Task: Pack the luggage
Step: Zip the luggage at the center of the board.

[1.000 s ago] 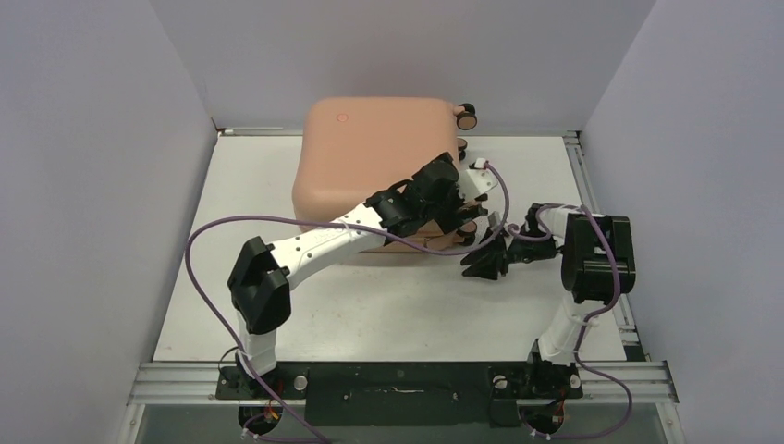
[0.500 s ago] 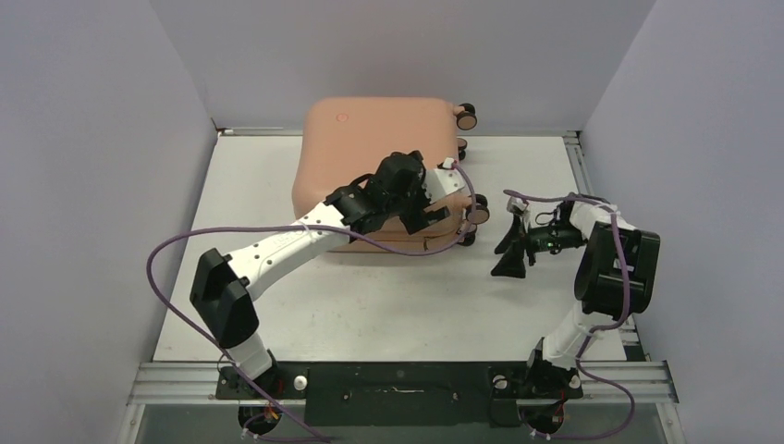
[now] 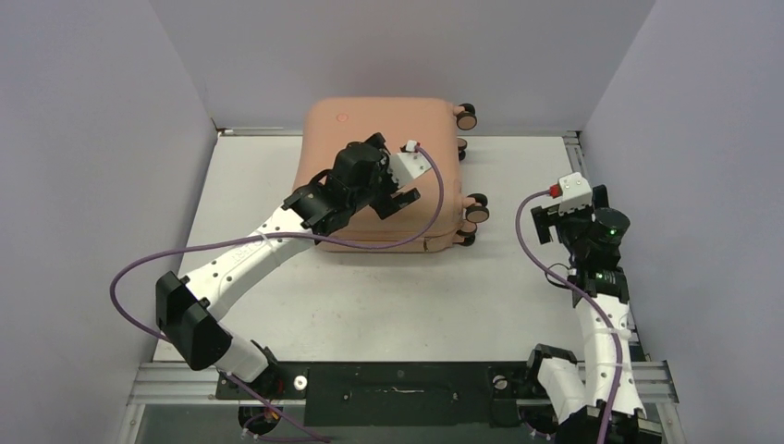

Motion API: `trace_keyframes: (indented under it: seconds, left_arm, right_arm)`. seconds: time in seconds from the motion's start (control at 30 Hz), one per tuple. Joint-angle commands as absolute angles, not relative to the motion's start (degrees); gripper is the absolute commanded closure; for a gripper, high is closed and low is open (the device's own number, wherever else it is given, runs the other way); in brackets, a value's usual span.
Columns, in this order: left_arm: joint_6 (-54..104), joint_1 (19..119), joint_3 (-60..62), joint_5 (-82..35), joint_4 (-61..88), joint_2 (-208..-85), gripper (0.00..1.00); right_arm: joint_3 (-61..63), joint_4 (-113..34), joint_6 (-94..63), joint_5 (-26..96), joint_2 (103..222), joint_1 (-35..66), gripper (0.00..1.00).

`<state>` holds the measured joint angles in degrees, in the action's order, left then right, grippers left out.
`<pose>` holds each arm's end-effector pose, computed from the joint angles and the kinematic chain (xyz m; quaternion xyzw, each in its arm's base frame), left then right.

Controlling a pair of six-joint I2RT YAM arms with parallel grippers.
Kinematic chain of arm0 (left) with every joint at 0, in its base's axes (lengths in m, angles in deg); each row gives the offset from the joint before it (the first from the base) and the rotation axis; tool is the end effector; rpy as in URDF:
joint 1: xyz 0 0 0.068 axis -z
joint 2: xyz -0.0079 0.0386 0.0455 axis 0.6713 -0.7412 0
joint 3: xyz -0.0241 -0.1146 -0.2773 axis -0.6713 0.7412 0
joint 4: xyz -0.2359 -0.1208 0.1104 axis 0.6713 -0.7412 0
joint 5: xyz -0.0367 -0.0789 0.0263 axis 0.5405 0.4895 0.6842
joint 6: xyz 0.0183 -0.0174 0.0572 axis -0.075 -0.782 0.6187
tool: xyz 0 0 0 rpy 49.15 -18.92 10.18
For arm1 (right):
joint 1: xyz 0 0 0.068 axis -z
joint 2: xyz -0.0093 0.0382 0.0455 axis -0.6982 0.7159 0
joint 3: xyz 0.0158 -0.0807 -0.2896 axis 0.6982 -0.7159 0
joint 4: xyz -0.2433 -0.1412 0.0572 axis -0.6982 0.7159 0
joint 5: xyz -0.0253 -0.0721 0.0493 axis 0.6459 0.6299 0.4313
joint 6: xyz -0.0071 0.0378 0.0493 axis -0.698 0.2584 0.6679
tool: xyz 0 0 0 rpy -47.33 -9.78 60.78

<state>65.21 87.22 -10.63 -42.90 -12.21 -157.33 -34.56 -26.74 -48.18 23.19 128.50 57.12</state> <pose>0.2778 -0.2653 0.4017 0.4672 0.7035 0.0061 0.5356 0.2085 -0.0317 0.3116 -0.1862 0.7956 -0.0576 0.5736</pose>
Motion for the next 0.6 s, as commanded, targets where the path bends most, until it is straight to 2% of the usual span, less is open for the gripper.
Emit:
trace_keyframes:
  seconds: [0.0,0.07,0.23,0.37,0.47,0.57]
  left_arm:
    - [63.82,86.38,-9.97,-39.91,-9.07,-155.7,0.04]
    - [63.79,86.52,-10.07,-38.61,-9.33,-156.05,0.04]
    - [64.54,86.63,-11.1,-34.55,-11.17,-157.6,0.04]
    - [65.22,87.19,-12.76,-32.72,-12.85,-159.67,0.04]
    - [65.37,87.72,-14.79,-31.98,-14.38,-161.81,0.04]
    - [65.46,88.36,-16.17,-32.05,-15.44,-163.4,0.04]
  right_arm:
    - [-41.38,-38.99,-49.58,16.54,132.55,57.67,0.04]
    - [-44.14,-43.12,-49.25,8.88,132.83,57.73,0.14]
    - [-52.87,-58.47,-47.35,-9.86,133.9,57.44,0.25]
    - [-56.05,-68.16,-46.55,-10.19,140.1,52.59,0.29]
    - [-54.68,-74.31,-44.32,-9.77,148.56,49.66,0.29]
    - [-51.95,-80.16,-40.14,-10.79,156.14,47.69,0.33]
